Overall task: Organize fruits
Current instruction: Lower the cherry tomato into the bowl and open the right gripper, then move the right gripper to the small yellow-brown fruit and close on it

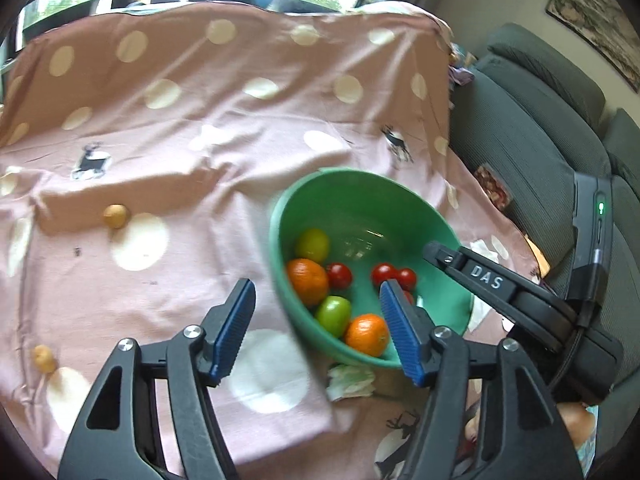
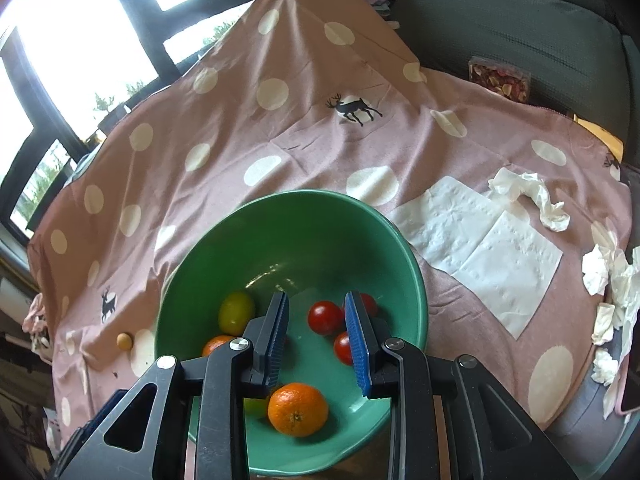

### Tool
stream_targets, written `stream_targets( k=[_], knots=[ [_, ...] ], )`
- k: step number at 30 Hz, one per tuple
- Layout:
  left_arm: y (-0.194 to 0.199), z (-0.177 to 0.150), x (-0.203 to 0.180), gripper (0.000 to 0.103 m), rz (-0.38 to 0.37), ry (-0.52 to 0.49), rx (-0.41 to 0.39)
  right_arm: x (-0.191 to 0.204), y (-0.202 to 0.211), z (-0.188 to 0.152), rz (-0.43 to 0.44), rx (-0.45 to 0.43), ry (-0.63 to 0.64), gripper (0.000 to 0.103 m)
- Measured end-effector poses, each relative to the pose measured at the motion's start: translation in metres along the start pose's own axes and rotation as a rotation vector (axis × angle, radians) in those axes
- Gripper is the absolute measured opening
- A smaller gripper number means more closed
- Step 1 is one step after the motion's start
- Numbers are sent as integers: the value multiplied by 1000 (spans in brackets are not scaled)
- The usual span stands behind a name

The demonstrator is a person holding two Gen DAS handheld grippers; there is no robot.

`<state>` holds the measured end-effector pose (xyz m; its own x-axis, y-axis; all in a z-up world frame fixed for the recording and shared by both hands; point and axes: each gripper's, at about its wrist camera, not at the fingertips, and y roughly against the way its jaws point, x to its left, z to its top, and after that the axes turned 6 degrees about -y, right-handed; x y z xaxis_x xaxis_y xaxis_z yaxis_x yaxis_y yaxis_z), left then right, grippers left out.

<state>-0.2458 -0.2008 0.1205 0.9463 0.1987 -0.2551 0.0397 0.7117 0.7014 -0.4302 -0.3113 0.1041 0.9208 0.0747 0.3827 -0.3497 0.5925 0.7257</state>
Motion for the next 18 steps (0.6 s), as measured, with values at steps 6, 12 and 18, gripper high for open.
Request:
stream_targets(
  k=[6,12,18],
  knots=[
    [42,-16,50,71,143,100,-53,12,6,-3,33,-16,25,38],
    [67,-48,109,73,314,261,-38,30,6,-9,69,-14,58,45],
    [77,-71,151,73,399,347,-9,55,7,-21,107,-21,133,55]
  ],
)
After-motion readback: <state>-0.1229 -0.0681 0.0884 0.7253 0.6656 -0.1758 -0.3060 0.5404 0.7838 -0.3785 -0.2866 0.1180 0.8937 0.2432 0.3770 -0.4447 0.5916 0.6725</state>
